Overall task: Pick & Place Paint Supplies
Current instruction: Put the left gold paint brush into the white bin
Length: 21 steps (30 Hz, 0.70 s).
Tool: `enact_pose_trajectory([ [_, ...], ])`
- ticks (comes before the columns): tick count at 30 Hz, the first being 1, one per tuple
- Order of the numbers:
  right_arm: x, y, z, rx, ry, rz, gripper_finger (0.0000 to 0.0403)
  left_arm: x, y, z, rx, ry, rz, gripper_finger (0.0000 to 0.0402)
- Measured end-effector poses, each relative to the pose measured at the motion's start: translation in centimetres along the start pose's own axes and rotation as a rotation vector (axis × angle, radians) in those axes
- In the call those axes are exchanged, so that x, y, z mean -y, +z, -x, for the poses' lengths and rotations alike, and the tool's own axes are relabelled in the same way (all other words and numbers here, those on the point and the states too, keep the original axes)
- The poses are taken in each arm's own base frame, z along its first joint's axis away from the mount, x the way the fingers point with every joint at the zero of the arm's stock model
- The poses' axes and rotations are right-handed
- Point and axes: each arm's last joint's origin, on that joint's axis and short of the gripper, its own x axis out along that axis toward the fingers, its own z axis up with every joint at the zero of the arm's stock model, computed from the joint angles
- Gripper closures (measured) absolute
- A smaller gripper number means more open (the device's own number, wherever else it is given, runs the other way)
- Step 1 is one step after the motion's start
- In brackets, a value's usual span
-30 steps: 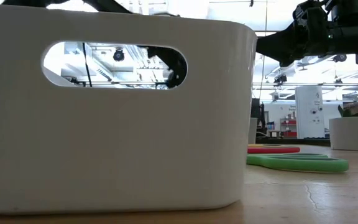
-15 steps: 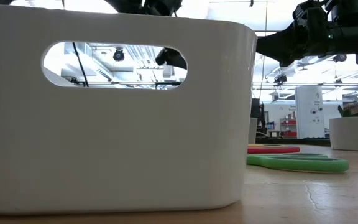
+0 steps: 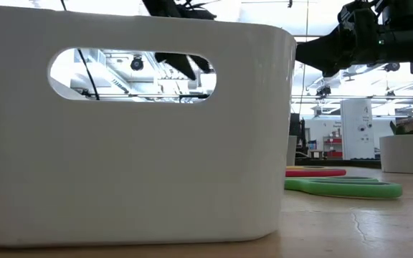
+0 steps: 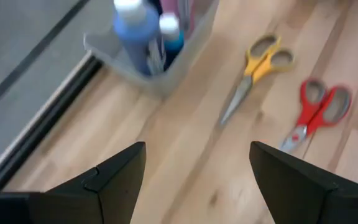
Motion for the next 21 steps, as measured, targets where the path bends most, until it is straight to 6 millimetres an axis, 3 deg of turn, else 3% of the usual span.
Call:
enact_pose_trajectory([
  [10,0.0,0.0,0.0,0.0,0.001,0.0,0.0209,1.1,-4.6,1.4,-0.167,0.093,0.25,0.0103],
  [21,0.0,0.0,0.0,-0.001,0.0,0.0,0.0209,1.4,-11.9,0.5,-0.24,0.164,0.57,0.0103],
])
